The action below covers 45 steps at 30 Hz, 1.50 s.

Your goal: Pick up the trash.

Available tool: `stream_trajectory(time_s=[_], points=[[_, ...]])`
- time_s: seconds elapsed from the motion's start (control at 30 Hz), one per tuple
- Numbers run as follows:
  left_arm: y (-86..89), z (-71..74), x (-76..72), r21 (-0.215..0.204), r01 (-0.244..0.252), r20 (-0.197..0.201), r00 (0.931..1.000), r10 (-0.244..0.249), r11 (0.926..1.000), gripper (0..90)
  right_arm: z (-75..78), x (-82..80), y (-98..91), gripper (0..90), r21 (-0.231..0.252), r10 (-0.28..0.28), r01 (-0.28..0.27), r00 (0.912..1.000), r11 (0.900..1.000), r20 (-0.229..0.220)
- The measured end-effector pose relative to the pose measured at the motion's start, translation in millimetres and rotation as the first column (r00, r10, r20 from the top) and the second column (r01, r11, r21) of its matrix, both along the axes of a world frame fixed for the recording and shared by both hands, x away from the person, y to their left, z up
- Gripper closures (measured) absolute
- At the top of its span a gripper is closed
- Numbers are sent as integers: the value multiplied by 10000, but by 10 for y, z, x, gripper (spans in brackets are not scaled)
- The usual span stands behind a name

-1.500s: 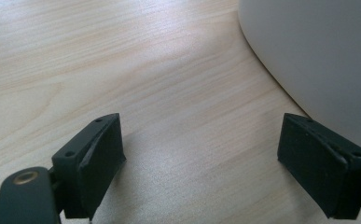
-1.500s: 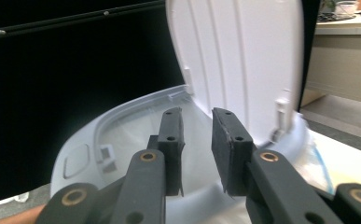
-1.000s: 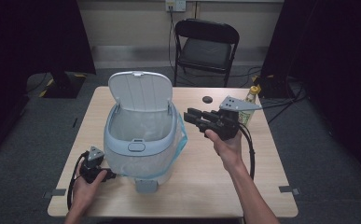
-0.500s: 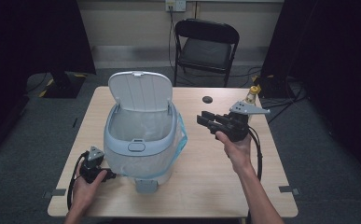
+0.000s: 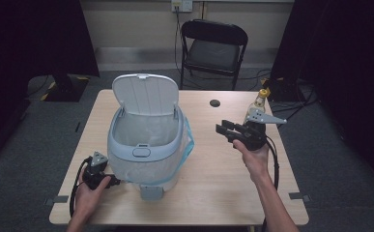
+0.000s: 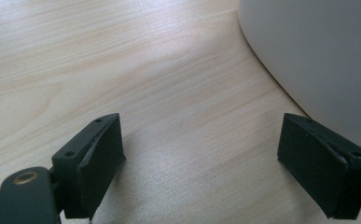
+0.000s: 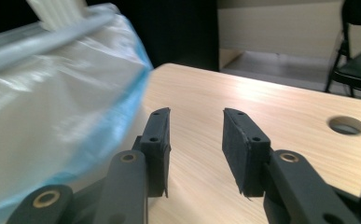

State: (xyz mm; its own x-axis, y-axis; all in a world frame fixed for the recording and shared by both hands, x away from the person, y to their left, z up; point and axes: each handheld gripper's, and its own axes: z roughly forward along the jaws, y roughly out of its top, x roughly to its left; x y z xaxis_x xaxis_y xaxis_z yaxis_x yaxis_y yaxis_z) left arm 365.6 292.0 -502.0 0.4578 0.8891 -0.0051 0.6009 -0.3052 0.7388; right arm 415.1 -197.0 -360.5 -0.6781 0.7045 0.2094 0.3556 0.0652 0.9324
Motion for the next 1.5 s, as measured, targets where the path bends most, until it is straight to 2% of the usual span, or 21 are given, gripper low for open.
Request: stream_trajectory(time_s=[0.23,0.47,0.53,0.77,1.0,1.13,1.23,1.4,1.43,1.5], points=[[0,0,0,0,0,-1,10000,0,10000,137,-91,114,-203,599,-352,-718,710,9972,9969,-209],[-1,-1,0,-5,-3,7,10000,3,10000,137,-156,246,-404,563,-763,-1491,1461,9882,9863,-345],[-2,-1,-1,-20,-2,-8,10000,2,10000,137,-180,300,-462,553,-875,-1704,1664,9845,9822,-406],[0,0,0,-3,-3,1,10000,3,10000,137,-231,509,-666,524,-1444,-2576,2472,9645,9581,-577],[0,0,0,1,1,1,10000,-1,10000,137,-258,610,-752,517,-1534,-2912,2786,9543,9481,-664],[-1,-1,0,-8,-5,8,10000,5,10000,137,-264,670,-788,485,-1532,-3108,2975,9478,9424,-715],[0,-1,0,-6,-3,8,10000,3,10000,137,-257,725,-796,457,-1789,-3397,3236,9382,9291,-669],[-1,0,0,-6,-3,1,10000,3,10000,137,-237,787,-830,421,-1868,-3824,3659,9220,9117,-605],[-1,-1,0,-7,-3,6,10000,3,10000,137,-252,805,-846,416,-1979,-3966,3789,9162,9040,-573],[0,-1,0,-3,-3,8,10000,3,10000,137,-281,830,-875,402,-2030,-4158,3951,9067,8959,-703]])
